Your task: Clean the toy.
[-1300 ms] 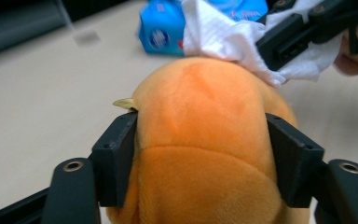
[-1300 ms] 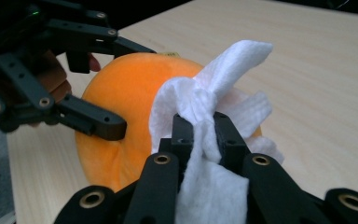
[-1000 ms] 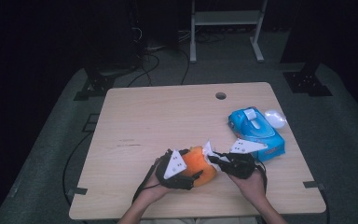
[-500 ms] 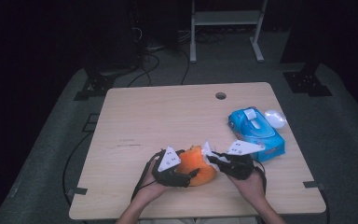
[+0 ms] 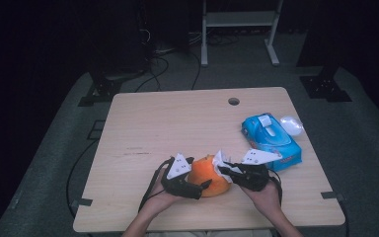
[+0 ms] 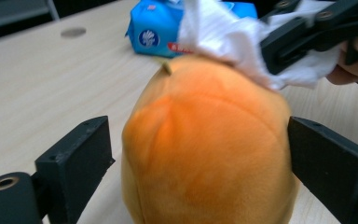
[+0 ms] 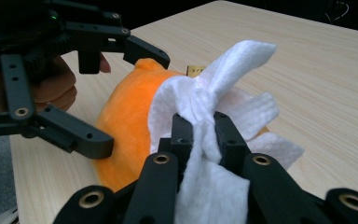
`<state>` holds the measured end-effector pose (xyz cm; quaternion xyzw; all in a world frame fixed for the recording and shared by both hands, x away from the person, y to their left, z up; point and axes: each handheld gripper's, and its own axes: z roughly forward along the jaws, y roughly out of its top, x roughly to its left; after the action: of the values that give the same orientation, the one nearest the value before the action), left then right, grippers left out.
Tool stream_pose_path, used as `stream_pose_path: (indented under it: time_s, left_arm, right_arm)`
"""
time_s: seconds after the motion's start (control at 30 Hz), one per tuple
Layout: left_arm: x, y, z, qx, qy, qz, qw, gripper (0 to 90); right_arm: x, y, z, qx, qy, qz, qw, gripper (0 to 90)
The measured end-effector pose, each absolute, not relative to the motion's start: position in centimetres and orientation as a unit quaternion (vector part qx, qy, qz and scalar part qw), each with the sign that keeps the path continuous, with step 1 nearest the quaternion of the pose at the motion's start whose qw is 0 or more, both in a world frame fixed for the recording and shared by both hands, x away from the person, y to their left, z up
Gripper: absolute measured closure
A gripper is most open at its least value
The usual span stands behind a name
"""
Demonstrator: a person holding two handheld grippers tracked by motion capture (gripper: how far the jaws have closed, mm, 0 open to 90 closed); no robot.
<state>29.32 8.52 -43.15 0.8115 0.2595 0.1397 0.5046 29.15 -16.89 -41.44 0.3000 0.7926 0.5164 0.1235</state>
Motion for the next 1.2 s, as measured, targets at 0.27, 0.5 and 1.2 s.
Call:
stream_pose_path:
  time_s: [0.27, 0.5, 1.2]
  left_arm:
    - [27.9, 7.3, -43.1, 0.831, 0.204, 0.166, 0.490, 23.0]
    - [27.9, 7.2, -43.1, 0.832, 0.199, 0.166, 0.491, 22.3]
    - [27.2, 6.5, -43.2, 0.842, 0.174, 0.187, 0.474, 23.1]
  right_arm:
    - [27.7, -15.0, -40.0, 0.253, 0.806, 0.517, 0.141, 79.8]
    - [28.6, -16.9, -40.6, 0.298, 0.794, 0.510, 0.149, 80.0]
    - [27.5, -14.2, -39.6, 0.243, 0.812, 0.507, 0.156, 79.9]
